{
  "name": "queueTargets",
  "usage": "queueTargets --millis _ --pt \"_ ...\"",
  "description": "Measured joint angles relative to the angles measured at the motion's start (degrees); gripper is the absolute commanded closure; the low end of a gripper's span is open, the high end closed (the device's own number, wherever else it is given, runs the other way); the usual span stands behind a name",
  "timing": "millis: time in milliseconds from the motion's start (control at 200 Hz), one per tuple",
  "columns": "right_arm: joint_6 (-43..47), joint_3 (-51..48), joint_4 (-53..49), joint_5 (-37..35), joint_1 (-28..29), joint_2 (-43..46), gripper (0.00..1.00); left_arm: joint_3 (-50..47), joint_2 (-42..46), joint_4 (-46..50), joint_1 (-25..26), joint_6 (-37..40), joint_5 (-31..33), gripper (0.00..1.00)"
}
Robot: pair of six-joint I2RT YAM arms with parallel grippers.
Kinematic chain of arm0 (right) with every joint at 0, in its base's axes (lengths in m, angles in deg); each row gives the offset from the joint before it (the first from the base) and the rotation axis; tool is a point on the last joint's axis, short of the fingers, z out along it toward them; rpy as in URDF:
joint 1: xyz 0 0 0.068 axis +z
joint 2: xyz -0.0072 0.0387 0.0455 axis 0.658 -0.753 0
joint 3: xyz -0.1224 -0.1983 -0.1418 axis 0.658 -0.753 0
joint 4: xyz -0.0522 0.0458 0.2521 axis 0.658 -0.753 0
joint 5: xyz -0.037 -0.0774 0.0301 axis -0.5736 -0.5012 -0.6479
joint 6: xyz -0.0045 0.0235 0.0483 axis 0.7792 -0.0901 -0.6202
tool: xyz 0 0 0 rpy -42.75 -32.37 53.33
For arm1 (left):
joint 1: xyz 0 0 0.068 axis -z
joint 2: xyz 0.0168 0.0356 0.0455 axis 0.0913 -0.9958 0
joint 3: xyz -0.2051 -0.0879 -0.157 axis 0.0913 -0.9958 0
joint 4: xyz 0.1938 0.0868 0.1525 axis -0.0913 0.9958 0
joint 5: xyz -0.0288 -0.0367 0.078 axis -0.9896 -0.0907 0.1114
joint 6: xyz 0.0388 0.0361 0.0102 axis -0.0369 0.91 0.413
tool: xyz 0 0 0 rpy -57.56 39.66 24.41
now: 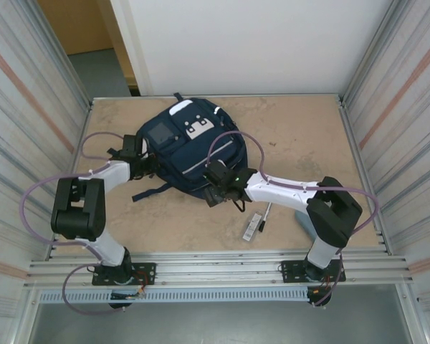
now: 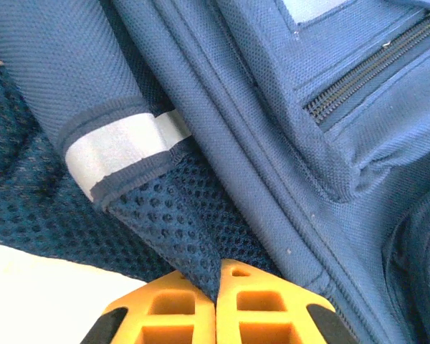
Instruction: Pack books, pencil case, and school supplies into a backpack
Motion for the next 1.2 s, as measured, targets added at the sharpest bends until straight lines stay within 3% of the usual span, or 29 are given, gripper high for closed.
queueTargets --millis 165,416,611,772,817,1002,1198 --pt "-0.3 -0.9 0.4 1.5 -4.3 -0.4 0.13 -8.2 11.2 1.6 3.3 -3.2 0.9 1.0" --pt "1.2 -1.9 1.4 3.3 -12.0 -2.3 0.14 -18.1 26.9 4.7 15.5 -13.7 4.6 1.0" --pt "2.1 -1.7 5.9 10.7 -18.8 -4.4 0.16 -23.1 34.2 5.3 25.5 -23.7 8.5 1.0" --pt "2.1 -2.6 8.7 13.4 -20.5 -3.8 0.15 -23.3 38.5 9.1 29.0 -28.0 10.5 0.49" --pt "2.1 -3.4 9.1 13.3 -20.4 -2.9 0.15 -23.5 40.0 10.1 29.2 -29.2 11.2 0.41" --pt "2.0 -7.9 8.2 10.4 -17.4 5.4 0.14 -27.3 47.2 13.2 29.2 -34.9 15.8 0.35" --pt "0.5 -9.7 7.3 6.0 -6.4 13.8 0.14 -29.3 48.4 15.6 29.2 -38.7 20.7 0.23"
